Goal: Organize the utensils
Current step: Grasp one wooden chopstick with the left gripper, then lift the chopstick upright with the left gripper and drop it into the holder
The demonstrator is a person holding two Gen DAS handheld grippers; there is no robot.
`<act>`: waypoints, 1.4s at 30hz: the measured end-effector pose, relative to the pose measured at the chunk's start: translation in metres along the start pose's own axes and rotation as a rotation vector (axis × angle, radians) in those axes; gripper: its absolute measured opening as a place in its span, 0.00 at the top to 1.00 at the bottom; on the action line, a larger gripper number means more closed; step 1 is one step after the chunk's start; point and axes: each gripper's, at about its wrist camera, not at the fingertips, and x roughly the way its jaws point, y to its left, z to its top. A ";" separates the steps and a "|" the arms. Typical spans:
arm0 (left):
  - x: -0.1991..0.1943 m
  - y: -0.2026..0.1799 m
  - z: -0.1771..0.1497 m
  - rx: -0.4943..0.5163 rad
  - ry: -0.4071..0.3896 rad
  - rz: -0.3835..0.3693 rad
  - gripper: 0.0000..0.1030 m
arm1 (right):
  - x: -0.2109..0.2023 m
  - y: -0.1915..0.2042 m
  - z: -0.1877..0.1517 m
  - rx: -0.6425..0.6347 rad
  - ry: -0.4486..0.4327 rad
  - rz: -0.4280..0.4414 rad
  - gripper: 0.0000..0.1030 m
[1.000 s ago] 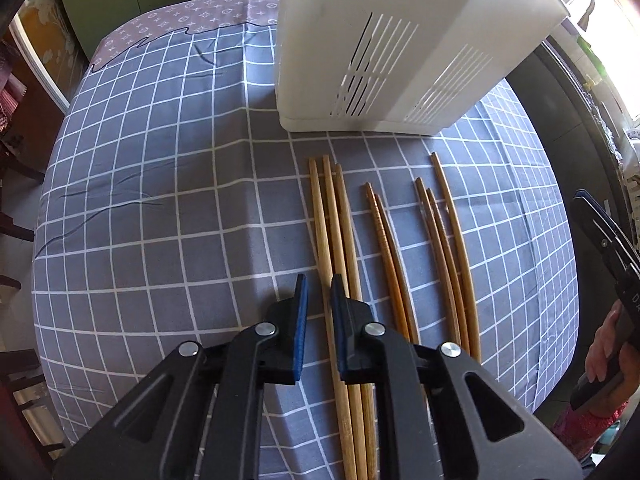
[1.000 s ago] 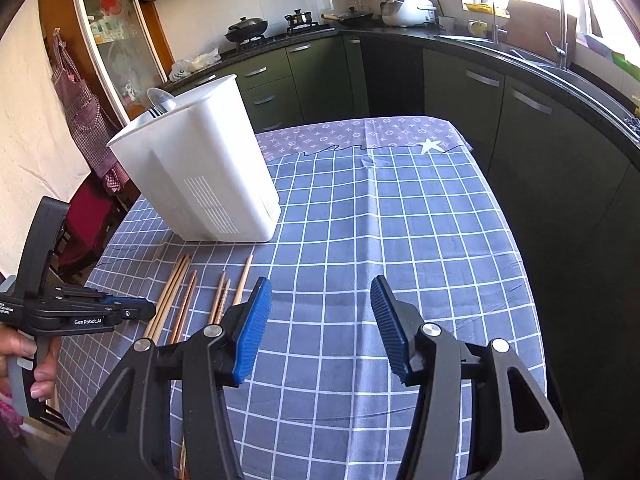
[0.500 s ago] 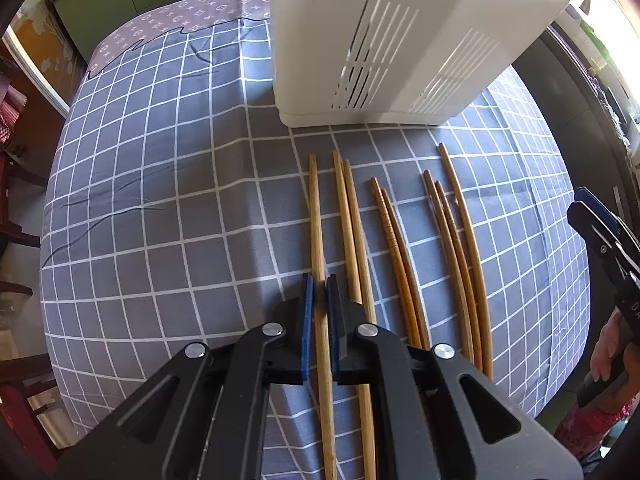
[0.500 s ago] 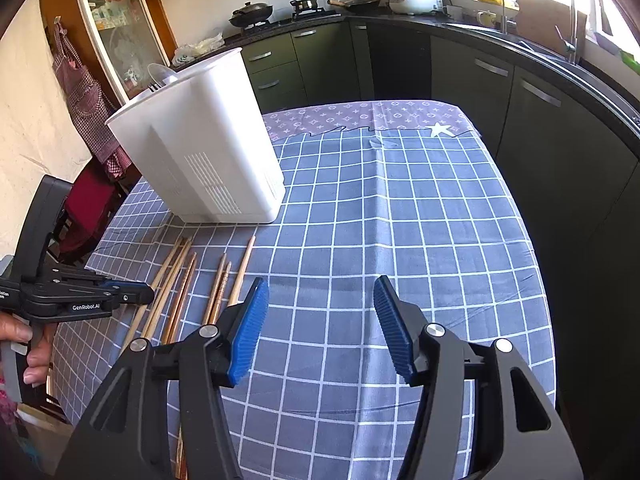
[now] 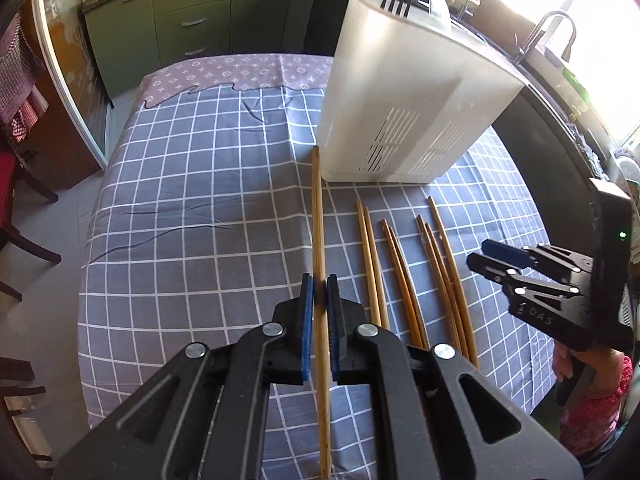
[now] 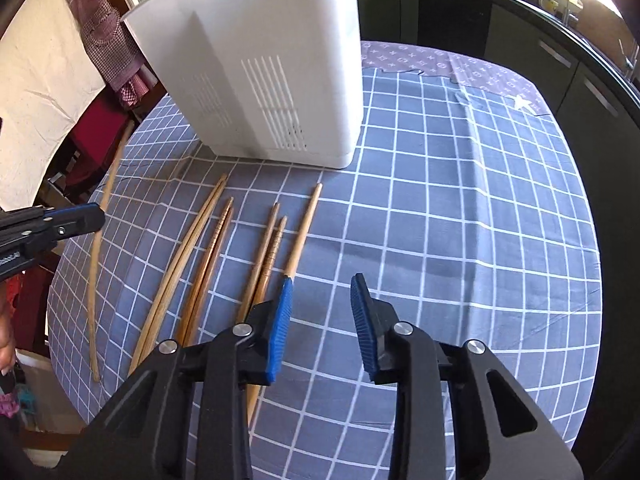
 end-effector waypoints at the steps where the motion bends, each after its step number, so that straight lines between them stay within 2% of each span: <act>1: -0.007 0.001 -0.001 0.001 -0.024 -0.012 0.94 | 0.004 0.001 0.002 0.007 0.014 0.007 0.73; 5: -0.034 0.005 -0.008 0.027 -0.111 -0.018 0.94 | 0.014 0.006 0.008 0.012 0.041 0.004 0.75; 11: -0.058 -0.003 -0.020 0.069 -0.195 -0.028 0.94 | 0.019 0.017 0.015 -0.004 0.070 -0.031 0.76; 14: -0.066 -0.008 -0.025 0.090 -0.231 -0.020 0.94 | 0.024 0.027 0.017 -0.034 0.069 -0.075 0.76; 16: -0.069 -0.010 -0.027 0.100 -0.241 -0.022 0.94 | 0.026 0.033 0.017 -0.051 0.062 -0.104 0.82; 17: -0.070 -0.011 -0.027 0.104 -0.243 -0.026 0.94 | 0.027 0.035 0.018 -0.057 0.055 -0.108 0.90; 20: -0.073 -0.010 -0.028 0.110 -0.250 -0.030 0.94 | 0.027 0.034 0.018 -0.041 0.038 -0.092 0.92; 27: -0.081 -0.009 -0.030 0.116 -0.272 -0.032 0.94 | -0.016 0.022 0.011 -0.012 -0.071 -0.038 0.93; 35: -0.095 -0.011 -0.032 0.129 -0.307 -0.025 0.94 | -0.101 0.013 -0.005 0.000 -0.255 0.022 0.93; 42: -0.103 -0.014 -0.034 0.131 -0.320 -0.014 0.94 | -0.160 0.014 -0.027 -0.013 -0.400 0.009 0.93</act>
